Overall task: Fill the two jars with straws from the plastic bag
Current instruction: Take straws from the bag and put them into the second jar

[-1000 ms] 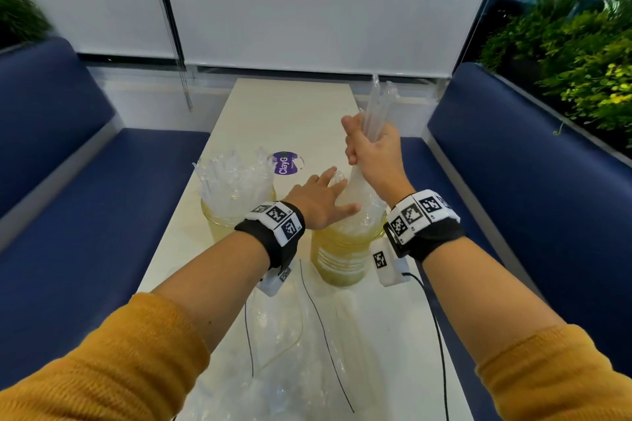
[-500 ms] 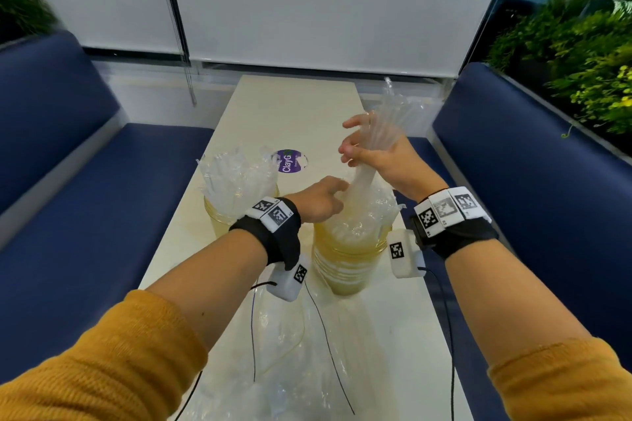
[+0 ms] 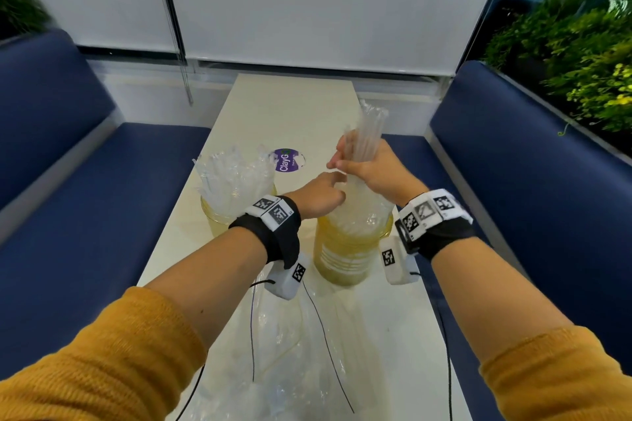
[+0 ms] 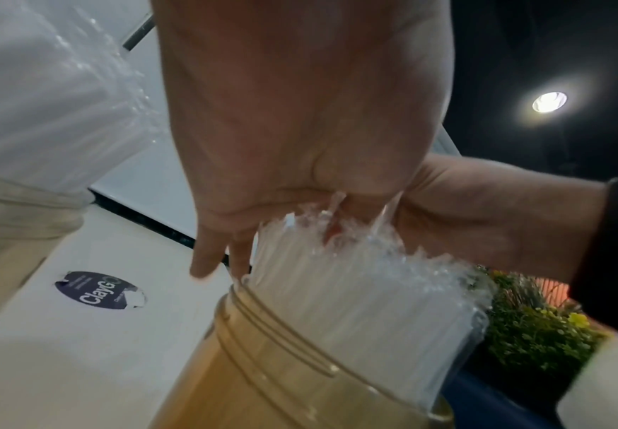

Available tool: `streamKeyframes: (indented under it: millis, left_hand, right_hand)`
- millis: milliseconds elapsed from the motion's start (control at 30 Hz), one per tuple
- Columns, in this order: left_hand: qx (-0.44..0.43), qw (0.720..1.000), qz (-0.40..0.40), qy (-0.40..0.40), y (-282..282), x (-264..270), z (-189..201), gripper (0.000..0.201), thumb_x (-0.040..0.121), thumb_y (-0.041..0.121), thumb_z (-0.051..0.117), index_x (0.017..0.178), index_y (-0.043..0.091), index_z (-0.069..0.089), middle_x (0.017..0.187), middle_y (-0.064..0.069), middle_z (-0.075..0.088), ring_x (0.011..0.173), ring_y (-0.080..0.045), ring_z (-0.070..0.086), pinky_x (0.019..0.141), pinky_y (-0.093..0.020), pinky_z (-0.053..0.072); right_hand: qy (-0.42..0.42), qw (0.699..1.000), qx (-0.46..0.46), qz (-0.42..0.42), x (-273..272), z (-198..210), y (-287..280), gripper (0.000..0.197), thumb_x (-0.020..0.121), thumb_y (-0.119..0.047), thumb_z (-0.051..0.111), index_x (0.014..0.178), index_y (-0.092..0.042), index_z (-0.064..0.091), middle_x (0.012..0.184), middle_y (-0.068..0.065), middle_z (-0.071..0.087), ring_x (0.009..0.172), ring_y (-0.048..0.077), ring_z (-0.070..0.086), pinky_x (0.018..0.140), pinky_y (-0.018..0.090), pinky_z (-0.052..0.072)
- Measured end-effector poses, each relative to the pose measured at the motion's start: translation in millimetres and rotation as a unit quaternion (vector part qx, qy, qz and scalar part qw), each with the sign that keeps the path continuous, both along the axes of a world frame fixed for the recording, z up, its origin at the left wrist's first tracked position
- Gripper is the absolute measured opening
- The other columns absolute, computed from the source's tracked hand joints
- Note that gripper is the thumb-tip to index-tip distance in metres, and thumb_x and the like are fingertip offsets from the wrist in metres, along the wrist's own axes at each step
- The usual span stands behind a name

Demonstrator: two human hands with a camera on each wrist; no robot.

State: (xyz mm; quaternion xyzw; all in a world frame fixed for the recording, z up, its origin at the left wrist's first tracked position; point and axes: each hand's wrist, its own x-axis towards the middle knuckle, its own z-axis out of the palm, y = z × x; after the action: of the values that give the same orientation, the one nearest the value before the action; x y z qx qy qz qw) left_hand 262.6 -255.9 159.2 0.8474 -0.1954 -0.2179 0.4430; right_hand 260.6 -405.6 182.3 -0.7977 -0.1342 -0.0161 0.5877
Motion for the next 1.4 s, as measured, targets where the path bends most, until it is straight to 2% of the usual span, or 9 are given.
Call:
streamKeyframes:
  millis: [100, 200, 367, 567, 633, 733, 900, 1133, 1400]
  left_hand:
    - [-0.122, 0.989, 0.058, -0.062, -1, -4, 0, 0.053, 0.089, 0.000, 0.039, 0.140, 0.008, 0.051, 0.136, -0.010, 0.055, 0.115, -0.020, 0.050, 0.080, -0.018, 0.044]
    - [-0.139, 0.930, 0.260, -0.219, -3, -7, 4, 0.024, 0.095, 0.010, 0.039, 0.107, 0.012, 0.059, 0.114, -0.012, 0.061, 0.107, -0.028, 0.059, 0.088, -0.036, 0.049]
    - [-0.112, 0.872, 0.122, -0.460, -21, -3, 54, 0.047, 0.105, 0.033, 0.038, 0.147, 0.010, 0.041, 0.149, -0.005, 0.046, 0.139, -0.019, 0.041, 0.119, -0.031, 0.029]
    - [0.075, 0.917, 0.048, -0.388, -36, 15, 51, 0.040, 0.109, 0.025, 0.029, 0.122, 0.004, 0.061, 0.122, -0.014, 0.064, 0.114, -0.030, 0.058, 0.106, -0.045, 0.040]
    - [0.118, 0.906, 0.004, -0.407, -37, 16, 38, 0.042, 0.108, 0.026, 0.028, 0.127, 0.007, 0.060, 0.127, -0.011, 0.064, 0.119, -0.028, 0.057, 0.117, -0.047, 0.027]
    - [0.177, 0.906, -0.055, -0.382, -35, 14, 11, 0.043, 0.108, 0.025, 0.026, 0.133, 0.005, 0.055, 0.132, -0.014, 0.060, 0.126, -0.030, 0.052, 0.120, -0.051, 0.013]
    - [0.144, 0.936, -0.116, -0.299, -23, 5, -16, 0.046, 0.110, 0.027, 0.023, 0.148, 0.009, 0.041, 0.149, -0.013, 0.046, 0.140, -0.028, 0.036, 0.119, -0.046, 0.010]
    - [0.147, 0.963, -0.046, -0.222, -18, 9, -7, 0.049, 0.110, 0.029, 0.021, 0.149, 0.002, 0.033, 0.159, -0.014, 0.029, 0.152, -0.031, 0.018, 0.124, -0.045, 0.007]
    - [0.177, 0.962, -0.075, -0.193, -18, 4, -6, 0.054, 0.110, 0.027, 0.014, 0.158, 0.002, 0.009, 0.168, -0.013, 0.003, 0.156, -0.020, -0.003, 0.124, -0.044, -0.004]
  right_hand:
    - [-0.037, 0.992, -0.025, -0.115, 1, -21, 6, 0.018, 0.087, -0.016, 0.075, 0.101, -0.009, 0.066, 0.086, 0.001, 0.070, 0.081, 0.006, 0.069, 0.075, 0.020, 0.052]
    - [-0.101, 0.960, -0.189, -0.181, 2, -20, 7, 0.035, 0.089, -0.053, 0.059, 0.084, -0.019, 0.062, 0.069, -0.009, 0.061, 0.063, 0.003, 0.059, 0.059, 0.021, 0.044]
    - [-0.098, 0.906, -0.358, -0.202, -8, -18, 14, 0.037, 0.089, -0.042, 0.051, 0.111, -0.013, 0.056, 0.076, 0.001, 0.065, 0.066, 0.022, 0.061, 0.052, 0.026, 0.036]
    - [-0.047, 0.931, -0.309, -0.189, -19, -10, 9, 0.048, 0.073, -0.052, 0.074, 0.107, -0.024, 0.054, 0.091, -0.007, 0.061, 0.082, 0.013, 0.057, 0.077, 0.029, 0.048]
    - [0.002, 0.889, -0.408, -0.209, -15, -11, -7, 0.082, 0.057, -0.074, 0.063, 0.122, -0.025, 0.051, 0.110, -0.001, 0.062, 0.110, 0.022, 0.057, 0.104, 0.048, 0.038]
    - [0.120, 0.888, -0.421, -0.138, -13, -27, -20, 0.136, 0.042, -0.085, 0.063, 0.154, -0.022, 0.019, 0.150, 0.010, 0.041, 0.137, 0.032, 0.040, 0.110, 0.054, 0.035]
    - [0.059, 0.925, -0.356, -0.121, -31, -47, -14, 0.150, 0.045, -0.078, 0.073, 0.157, -0.012, -0.001, 0.162, 0.007, 0.009, 0.150, 0.027, 0.005, 0.121, 0.048, 0.016]
    - [-0.050, 0.906, -0.404, -0.120, -39, -45, -8, 0.118, 0.076, -0.074, 0.058, 0.156, -0.006, 0.006, 0.163, 0.010, 0.013, 0.150, 0.023, 0.011, 0.120, 0.036, 0.012]
    - [-0.092, 0.888, -0.435, -0.114, -22, -54, -17, 0.105, 0.073, -0.078, 0.038, 0.153, -0.009, 0.028, 0.154, 0.007, 0.036, 0.143, 0.021, 0.033, 0.120, 0.042, 0.024]
